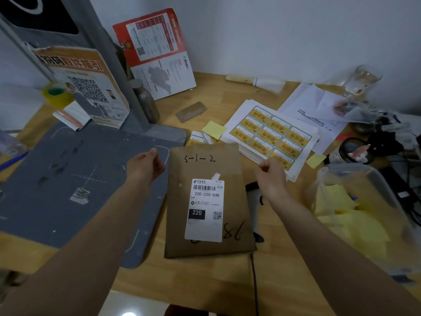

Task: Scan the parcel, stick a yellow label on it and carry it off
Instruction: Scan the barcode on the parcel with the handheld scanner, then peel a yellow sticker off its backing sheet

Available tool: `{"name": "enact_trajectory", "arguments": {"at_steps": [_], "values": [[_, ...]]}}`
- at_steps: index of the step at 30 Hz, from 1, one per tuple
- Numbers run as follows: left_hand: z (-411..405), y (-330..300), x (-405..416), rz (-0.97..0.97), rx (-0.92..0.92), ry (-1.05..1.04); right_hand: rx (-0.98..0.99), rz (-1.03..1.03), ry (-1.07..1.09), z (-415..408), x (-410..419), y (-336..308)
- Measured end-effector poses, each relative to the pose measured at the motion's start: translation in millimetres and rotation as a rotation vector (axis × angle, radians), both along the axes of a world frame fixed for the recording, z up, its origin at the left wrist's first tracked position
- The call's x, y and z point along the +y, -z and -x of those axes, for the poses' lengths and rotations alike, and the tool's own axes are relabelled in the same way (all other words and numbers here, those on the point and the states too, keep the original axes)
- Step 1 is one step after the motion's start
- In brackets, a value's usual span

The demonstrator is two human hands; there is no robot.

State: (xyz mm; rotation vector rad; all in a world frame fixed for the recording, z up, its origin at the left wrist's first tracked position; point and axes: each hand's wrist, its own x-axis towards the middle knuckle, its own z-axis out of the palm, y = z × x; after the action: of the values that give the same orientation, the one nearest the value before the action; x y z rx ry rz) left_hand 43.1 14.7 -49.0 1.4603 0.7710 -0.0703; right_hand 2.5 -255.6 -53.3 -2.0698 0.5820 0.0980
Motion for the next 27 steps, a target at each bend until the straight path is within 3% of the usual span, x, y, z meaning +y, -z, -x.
{"name": "enact_trajectory", "arguments": {"at_steps": [8, 11, 18, 22, 27], "values": [[-65, 4, 6, -0.052, 0.116, 0.093, -0.162, 0.154, -0.149, -85, 46, -29], [-95, 10, 3, -0.001, 0.149, 0.172, -0.097, 0.258, -0.272, -128, 61, -15], [-138, 27, 5, 0.061, 0.154, 0.376, 0.242, 0.801, -0.83, -196, 78, 45], [-150, 42, 13, 0.04, 0.177, 0.422, 0.302, 0.812, -0.806, -211, 79, 68], [-163, 52, 16, 0.032, 0.199, 0.452, 0.24, 1.084, -0.866, -227, 79, 86]]}}
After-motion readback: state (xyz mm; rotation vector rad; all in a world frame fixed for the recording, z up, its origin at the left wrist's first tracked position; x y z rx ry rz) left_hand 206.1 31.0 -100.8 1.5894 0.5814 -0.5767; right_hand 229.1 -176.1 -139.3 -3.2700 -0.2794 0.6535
